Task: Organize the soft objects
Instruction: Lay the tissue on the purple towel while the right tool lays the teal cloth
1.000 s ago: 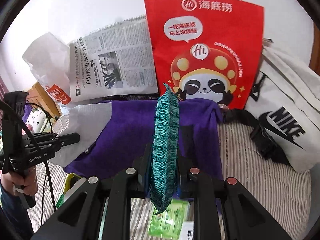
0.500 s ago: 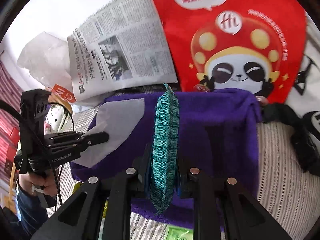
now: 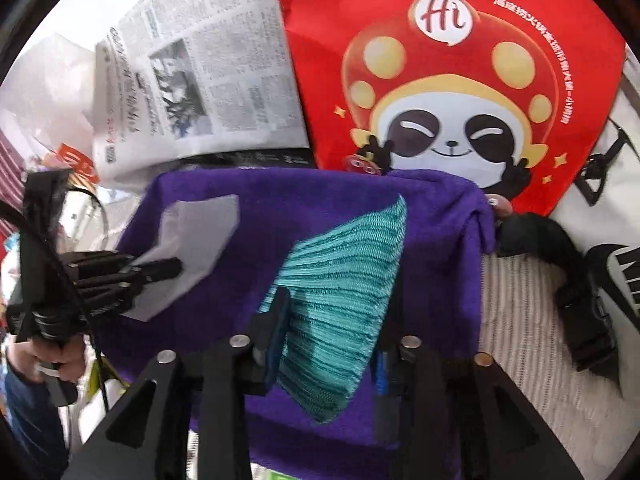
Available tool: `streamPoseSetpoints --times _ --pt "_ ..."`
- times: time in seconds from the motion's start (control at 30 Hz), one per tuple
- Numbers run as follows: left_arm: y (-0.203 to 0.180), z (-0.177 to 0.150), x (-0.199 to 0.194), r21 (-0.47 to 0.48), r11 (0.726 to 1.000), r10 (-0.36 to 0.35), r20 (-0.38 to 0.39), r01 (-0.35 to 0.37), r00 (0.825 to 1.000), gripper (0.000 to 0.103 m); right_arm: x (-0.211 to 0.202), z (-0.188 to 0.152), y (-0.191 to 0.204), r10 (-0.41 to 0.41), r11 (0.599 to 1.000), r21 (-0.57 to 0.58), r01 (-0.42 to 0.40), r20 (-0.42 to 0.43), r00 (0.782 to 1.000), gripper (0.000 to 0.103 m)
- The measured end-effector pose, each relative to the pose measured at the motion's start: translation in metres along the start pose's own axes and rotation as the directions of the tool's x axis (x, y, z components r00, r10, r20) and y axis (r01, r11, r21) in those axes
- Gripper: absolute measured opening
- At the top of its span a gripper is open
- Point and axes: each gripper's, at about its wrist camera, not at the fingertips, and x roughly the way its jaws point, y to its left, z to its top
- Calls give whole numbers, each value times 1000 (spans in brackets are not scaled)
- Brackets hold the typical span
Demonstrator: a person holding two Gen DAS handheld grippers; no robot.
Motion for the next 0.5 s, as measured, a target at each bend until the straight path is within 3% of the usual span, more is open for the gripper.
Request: streamPoseSetpoints --times 0.17,0.3,0.33,0.4,0.5 --pt "-7 -2 0 12 1000 5 -4 -5 1000 15 6 -2 -4 -64 998 -16 64 -23 998 48" --pt "-15 -7 -2 25 1000 1 -6 0 1000 34 5 -5 -2 -141 989 -51 139 -26 990 56" --pt "-17 -8 -3 32 999 10 -7 -9 1000 43 5 -6 -2 -164 985 -57 162 -25 986 57" --pt "-23 -10 -4 57 997 50 -15 -49 999 50 5 -8 -1 -210 975 -78 208 -27 977 60" --pt "-30 -14 -9 87 993 80 -12 -78 997 51 2 -11 3 -264 960 -100 261 -22 964 60"
